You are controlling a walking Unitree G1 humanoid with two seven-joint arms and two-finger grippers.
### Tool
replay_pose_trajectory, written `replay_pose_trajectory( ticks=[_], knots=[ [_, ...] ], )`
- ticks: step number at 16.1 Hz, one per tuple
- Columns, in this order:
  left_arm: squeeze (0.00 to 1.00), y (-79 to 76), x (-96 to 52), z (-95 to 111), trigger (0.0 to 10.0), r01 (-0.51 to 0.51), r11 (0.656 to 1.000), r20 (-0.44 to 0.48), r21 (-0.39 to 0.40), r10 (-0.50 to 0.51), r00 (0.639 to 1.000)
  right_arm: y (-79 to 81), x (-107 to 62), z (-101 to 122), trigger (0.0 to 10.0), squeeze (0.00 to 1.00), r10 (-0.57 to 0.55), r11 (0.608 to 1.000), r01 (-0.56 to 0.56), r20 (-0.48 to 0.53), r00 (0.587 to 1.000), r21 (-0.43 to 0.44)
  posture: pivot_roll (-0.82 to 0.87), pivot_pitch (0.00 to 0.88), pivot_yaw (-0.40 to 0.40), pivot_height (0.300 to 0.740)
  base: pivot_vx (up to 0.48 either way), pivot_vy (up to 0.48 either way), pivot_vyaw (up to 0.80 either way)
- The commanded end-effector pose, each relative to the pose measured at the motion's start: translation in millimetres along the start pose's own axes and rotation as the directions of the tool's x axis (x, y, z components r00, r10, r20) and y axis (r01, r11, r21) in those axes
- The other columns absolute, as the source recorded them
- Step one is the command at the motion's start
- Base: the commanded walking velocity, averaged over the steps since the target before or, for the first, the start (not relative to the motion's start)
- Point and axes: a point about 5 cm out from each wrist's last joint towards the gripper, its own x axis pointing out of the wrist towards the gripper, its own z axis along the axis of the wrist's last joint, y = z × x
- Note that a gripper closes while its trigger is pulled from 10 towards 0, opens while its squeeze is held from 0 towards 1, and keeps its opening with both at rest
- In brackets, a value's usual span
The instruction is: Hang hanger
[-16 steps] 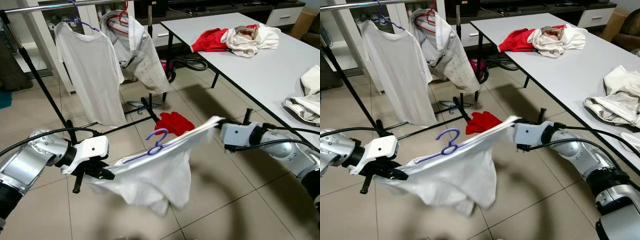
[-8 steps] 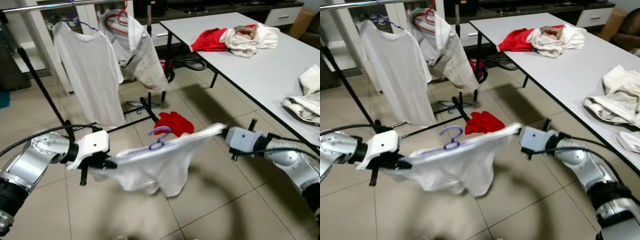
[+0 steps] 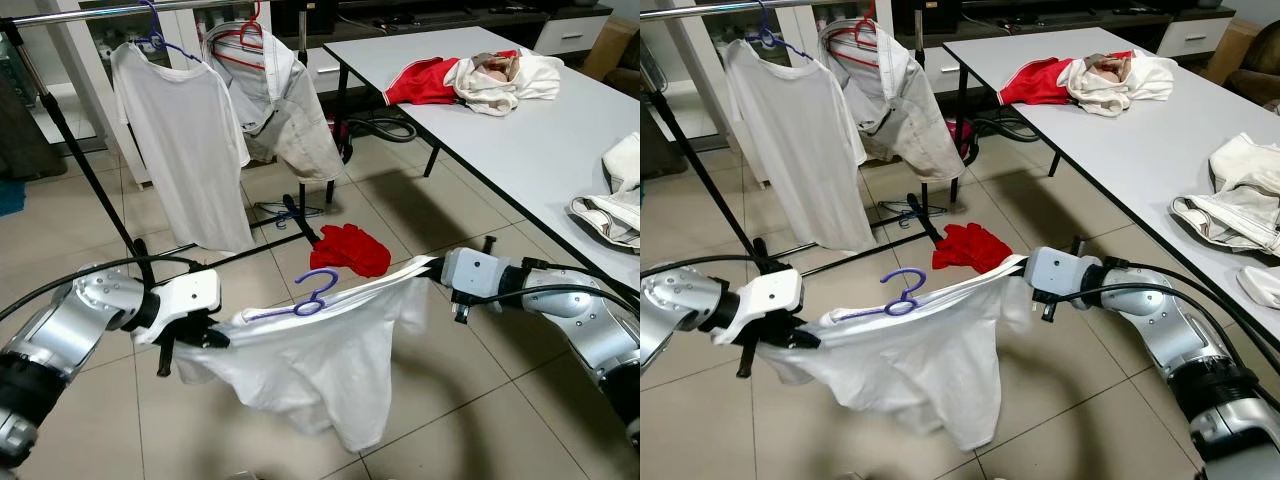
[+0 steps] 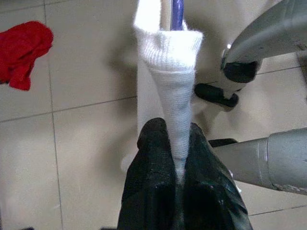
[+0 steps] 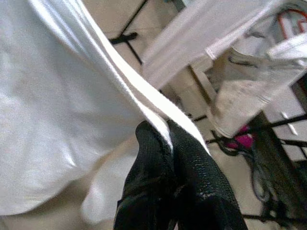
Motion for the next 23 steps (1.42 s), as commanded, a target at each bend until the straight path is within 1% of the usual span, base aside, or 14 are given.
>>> replay_pose_trajectory(
  ticks=[1,2,4,6,7,8,10,11,12,15,17,20,21,23],
  knots=[
    [0.0,4.5,-1.6,-1,0.0,-0.034,0.999,-0.025,-0.009,0.034,0.999,-5.7,-7.0,1,10.0,0.53,-0.015,1.0,0.015,-0.002,1.0,0.019,-0.15,0.0,-0.013,0.74,0.0,0.0,0.0],
    [0.0,10.6,1.1,7,0.0,-0.085,0.996,0.028,-0.017,0.085,0.996,-0.8,-3.3,11,10.0,1.0,0.002,0.997,-0.005,0.041,0.999,0.072,-0.15,0.0,-0.014,0.74,0.0,0.0,0.0],
    [0.0,12.7,6.6,20,0.0,-0.097,0.995,0.096,-0.024,0.099,0.99,5.4,1.2,16,10.0,1.0,0.015,0.995,-0.02,0.059,0.998,0.099,-0.15,0.0,-0.012,0.74,0.0,0.0,0.0],
    [0.0,12.5,9.8,25,0.0,-0.094,0.995,0.121,-0.016,0.095,0.988,6.4,3.7,18,10.0,1.0,0.002,0.994,-0.009,0.062,0.998,0.113,-0.15,0.0,-0.011,0.74,0.0,0.0,0.0],
    [0.0,10.9,14.3,31,0.0,-0.081,0.997,0.148,-0.004,0.081,0.986,6.0,6.7,20,10.0,1.0,-0.023,0.992,0.015,0.056,0.998,0.125,-0.15,0.0,-0.011,0.74,0.0,0.0,0.0],
    [0.0,10.0,16.4,34,0.0,-0.073,0.997,0.155,0.004,0.071,0.985,5.4,8.6,21,10.0,1.0,-0.031,0.991,0.024,0.053,0.998,0.129,-0.15,0.0,-0.011,0.74,0.0,0.0,0.0],
    [0.0,9.5,19.0,36,0.0,-0.066,0.998,0.154,0.022,0.062,0.986,3.1,13.3,26,10.0,1.0,-0.059,0.987,0.05,0.056,0.997,0.156,-0.15,0.0,-0.011,0.74,0.0,0.0,0.0],
    [0.0,8.1,20.3,38,0.0,-0.05,0.998,0.154,0.037,0.044,0.987,1.7,16.1,25,10.0,1.0,-0.065,0.987,0.059,0.037,0.997,0.152,-0.15,0.0,-0.01,0.74,0.0,0.0,0.0],
    [0.0,6.3,21.9,40,0.0,-0.034,0.998,0.153,0.048,0.026,0.988,1.8,19.5,25,10.0,1.0,-0.054,0.989,0.051,0.017,0.998,0.141,-0.15,0.0,-0.01,0.74,0.0,0.0,0.0],
    [0.0,4.5,23.5,42,0.0,-0.011,0.998,0.145,0.066,0.001,0.989,6.1,25.7,24,10.0,1.0,0.033,0.994,-0.029,-0.037,0.999,0.108,-0.15,0.0,-0.011,0.74,0.0,0.0,0.0],
    [0.0,3.9,22.4,44,0.0,-0.001,0.997,0.146,0.076,-0.01,0.989,3.2,27.3,21,10.0,1.0,0.046,0.995,-0.039,-0.081,0.996,0.087,-0.15,0.0,-0.014,0.74,0.0,0.0,0.0],
    [0.0,2.9,21.4,45,0.0,0.006,0.997,0.153,0.079,-0.018,0.988,0.9,28.6,19,10.0,1.0,0.061,0.997,-0.055,-0.116,0.991,0.056,-0.15,0.0,-0.019,0.74,0.0,0.0,0.0],
    [0.0,2.8,21.4,45,0.0,0.007,0.997,0.154,0.079,-0.019,0.988,1.1,29.3,18,10.0,1.0,0.065,0.997,-0.059,-0.121,0.991,0.053,-0.15,0.0,-0.022,0.74,0.0,0.0,0.0],
    [0.0,2.4,22.4,43,0.0,0.003,0.998,0.149,0.064,-0.013,0.989,4.5,30.9,20,10.0,1.0,0.105,0.992,-0.097,-0.107,0.989,0.082,-0.15,0.0,-0.028,0.74,0.0,0.0,0.0]
  ],
)
